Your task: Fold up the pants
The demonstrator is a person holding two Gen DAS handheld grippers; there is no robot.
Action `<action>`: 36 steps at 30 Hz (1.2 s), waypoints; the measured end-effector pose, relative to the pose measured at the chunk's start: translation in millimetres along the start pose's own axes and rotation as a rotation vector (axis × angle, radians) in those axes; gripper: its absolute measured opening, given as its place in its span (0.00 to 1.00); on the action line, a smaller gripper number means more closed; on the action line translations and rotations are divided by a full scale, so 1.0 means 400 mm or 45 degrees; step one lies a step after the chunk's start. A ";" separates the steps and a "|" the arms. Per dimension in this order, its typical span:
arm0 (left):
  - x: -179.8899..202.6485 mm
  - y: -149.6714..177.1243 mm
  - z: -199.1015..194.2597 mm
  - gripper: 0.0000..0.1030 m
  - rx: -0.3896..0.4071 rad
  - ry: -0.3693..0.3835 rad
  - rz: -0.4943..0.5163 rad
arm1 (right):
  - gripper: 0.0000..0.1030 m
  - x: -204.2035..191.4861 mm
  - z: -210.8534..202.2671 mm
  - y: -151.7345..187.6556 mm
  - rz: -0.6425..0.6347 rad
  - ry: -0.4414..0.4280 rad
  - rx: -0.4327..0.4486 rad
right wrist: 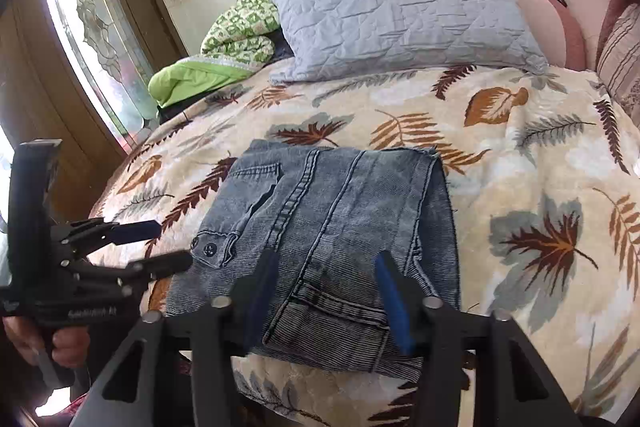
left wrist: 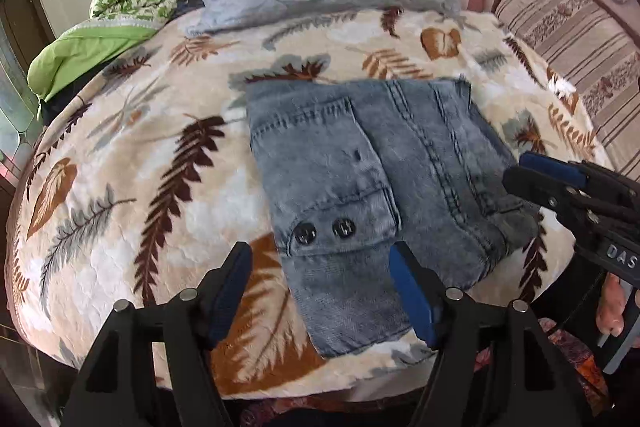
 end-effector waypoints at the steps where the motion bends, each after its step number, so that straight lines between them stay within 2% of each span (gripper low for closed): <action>1: 0.009 0.009 0.004 0.70 -0.009 0.000 0.014 | 0.37 0.004 0.015 0.004 0.001 0.013 -0.024; 2: 0.014 0.017 0.012 0.70 -0.021 -0.007 0.024 | 0.37 0.003 0.031 0.012 0.004 0.033 -0.053; 4: 0.014 0.033 0.039 0.82 -0.065 -0.032 0.023 | 0.36 0.007 0.062 0.044 0.020 0.063 -0.135; 5: 0.009 0.041 0.055 0.90 -0.086 -0.058 0.011 | 0.36 0.019 0.084 0.068 0.040 0.074 -0.189; 6: 0.002 0.044 0.063 0.97 -0.085 -0.079 -0.012 | 0.35 0.027 0.095 0.079 0.060 0.064 -0.197; 8: -0.009 0.048 0.069 1.00 -0.082 -0.088 -0.056 | 0.35 0.034 0.088 0.082 0.069 0.029 -0.148; 12: -0.011 0.054 0.074 1.00 -0.082 -0.073 -0.070 | 0.36 0.044 0.082 0.089 0.077 -0.017 -0.096; 16: -0.006 0.052 0.068 1.00 -0.071 -0.098 -0.049 | 0.36 0.047 0.077 0.097 0.071 -0.039 -0.059; 36: 0.015 0.038 0.070 1.00 -0.095 -0.210 0.049 | 0.36 0.066 0.080 0.098 0.170 -0.128 -0.052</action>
Point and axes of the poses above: each gripper's, at about its wrist camera, not at the fingertips, and z roughly the way its jaws point, x to its right, y to its underside, the point moved 8 cm from there along z, roughly the way its jaws point, and after that the axes turned 3 degrees about z, right-handed, at the moved point
